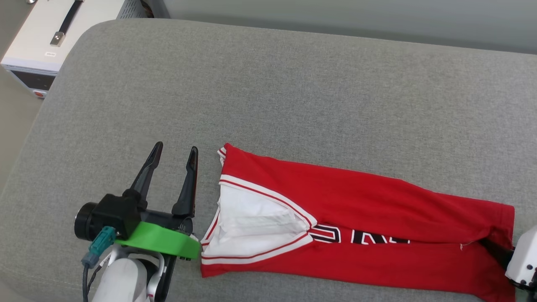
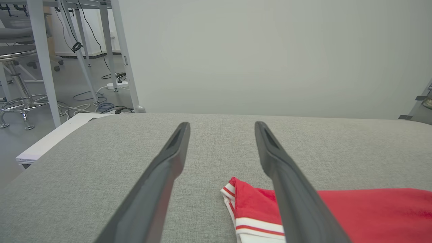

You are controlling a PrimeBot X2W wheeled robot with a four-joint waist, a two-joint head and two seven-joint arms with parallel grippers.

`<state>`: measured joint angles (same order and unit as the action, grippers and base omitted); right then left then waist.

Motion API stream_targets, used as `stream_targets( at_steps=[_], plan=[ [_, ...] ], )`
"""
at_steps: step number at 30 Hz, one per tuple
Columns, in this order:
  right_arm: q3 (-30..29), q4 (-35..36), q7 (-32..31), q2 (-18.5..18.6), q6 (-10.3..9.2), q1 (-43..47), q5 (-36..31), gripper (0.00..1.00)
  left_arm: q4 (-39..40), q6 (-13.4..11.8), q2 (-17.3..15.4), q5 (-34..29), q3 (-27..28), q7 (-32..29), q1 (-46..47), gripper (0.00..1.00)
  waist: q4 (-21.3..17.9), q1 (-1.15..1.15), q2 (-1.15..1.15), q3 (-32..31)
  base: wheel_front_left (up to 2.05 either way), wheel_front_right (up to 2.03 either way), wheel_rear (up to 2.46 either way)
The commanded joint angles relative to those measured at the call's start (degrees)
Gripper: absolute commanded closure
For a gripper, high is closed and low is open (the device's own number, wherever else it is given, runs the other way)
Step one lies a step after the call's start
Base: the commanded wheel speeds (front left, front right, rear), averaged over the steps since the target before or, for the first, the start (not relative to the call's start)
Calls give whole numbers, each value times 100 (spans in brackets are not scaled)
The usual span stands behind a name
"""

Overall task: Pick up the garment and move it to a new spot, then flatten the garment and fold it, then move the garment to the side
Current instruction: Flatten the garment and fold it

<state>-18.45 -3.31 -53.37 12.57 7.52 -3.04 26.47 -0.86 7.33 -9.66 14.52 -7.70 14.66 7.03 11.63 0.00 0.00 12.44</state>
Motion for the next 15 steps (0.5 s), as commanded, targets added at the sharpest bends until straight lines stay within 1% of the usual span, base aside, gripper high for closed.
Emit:
stream_targets(
  at_steps=[1,7,13,14,15],
  plan=[
    [203,-166,-32,-208,-3,2,94,0,-7,13,-47,23,-41,33,-38,0,-8,0,0,-27,0,0,0],
    [507,-254,23,-291,-3,6,253,0,-73,14,-112,87,-106,33,-63,0,-42,0,0,-127,0,0,0],
    [624,-382,147,-261,-3,-31,282,0,-102,15,-148,140,-141,33,-44,0,-50,0,0,-113,0,0,0],
    [633,-410,155,-255,-3,-31,283,28,-106,15,-151,149,-141,33,-38,0,-49,0,0,-102,0,0,0],
    [650,-438,170,-243,-3,-30,286,59,-114,15,-154,159,-142,33,-34,0,-48,0,0,-85,0,0,0]
  ],
)
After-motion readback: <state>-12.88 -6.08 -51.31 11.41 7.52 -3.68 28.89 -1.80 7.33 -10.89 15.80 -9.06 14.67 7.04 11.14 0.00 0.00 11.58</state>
